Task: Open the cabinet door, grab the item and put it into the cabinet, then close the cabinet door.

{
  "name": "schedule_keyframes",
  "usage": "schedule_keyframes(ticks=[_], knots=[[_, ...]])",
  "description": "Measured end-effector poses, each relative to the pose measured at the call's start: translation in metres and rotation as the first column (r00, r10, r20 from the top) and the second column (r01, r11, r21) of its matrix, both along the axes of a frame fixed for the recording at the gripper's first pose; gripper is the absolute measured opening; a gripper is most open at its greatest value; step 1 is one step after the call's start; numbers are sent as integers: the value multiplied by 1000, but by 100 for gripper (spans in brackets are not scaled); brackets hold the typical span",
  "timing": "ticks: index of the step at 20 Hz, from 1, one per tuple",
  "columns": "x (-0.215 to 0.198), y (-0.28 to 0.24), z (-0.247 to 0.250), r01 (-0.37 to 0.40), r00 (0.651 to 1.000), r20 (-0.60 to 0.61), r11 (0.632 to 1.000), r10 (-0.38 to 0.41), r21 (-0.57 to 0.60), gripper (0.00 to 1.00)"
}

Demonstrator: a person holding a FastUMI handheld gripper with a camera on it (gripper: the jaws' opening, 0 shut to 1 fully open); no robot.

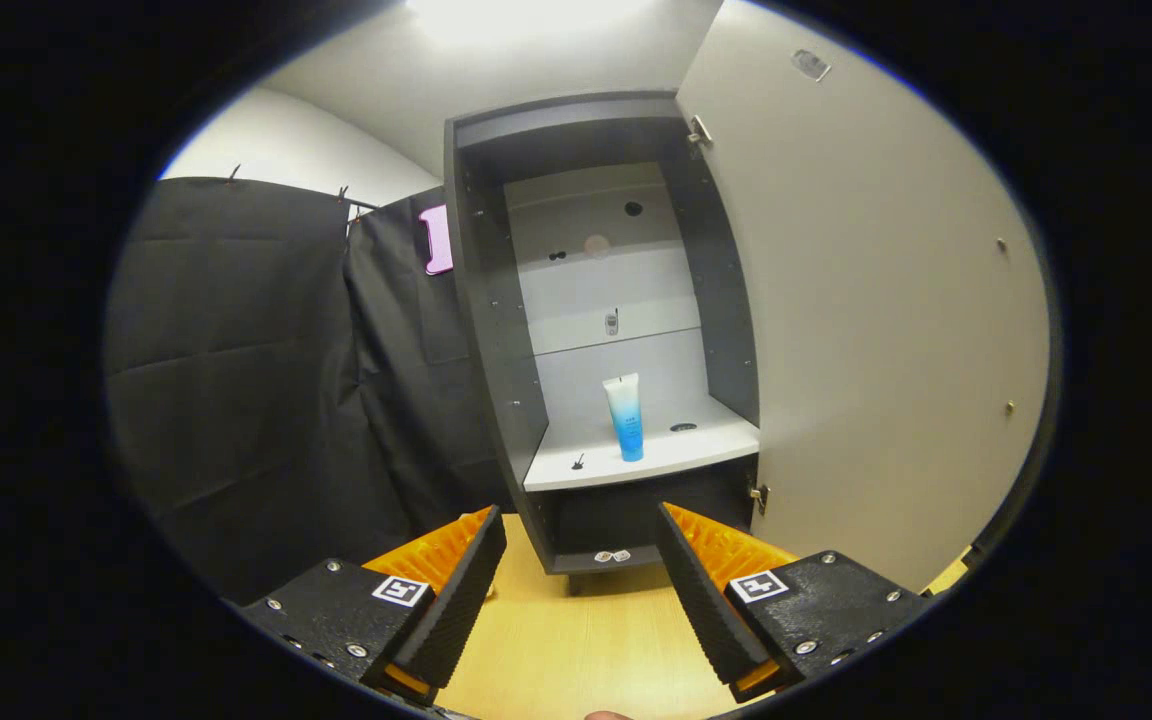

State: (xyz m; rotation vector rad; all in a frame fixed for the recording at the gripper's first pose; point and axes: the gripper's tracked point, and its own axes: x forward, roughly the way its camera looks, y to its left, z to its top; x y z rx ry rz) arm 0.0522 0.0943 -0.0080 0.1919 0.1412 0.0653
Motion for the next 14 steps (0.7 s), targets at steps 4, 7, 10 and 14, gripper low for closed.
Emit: schedule_keyframes(ticks=[4,7,10,14], knots=[[-46,-13,10,11,1000,-22,999,-10,52,94],[-73,-58,16,96,995,-8,995,-96,29,93],[-100,-108,21,189,982,2,982,-189,18,93],[-141,-184,25,316,949,6,948,-316,-43,93]])
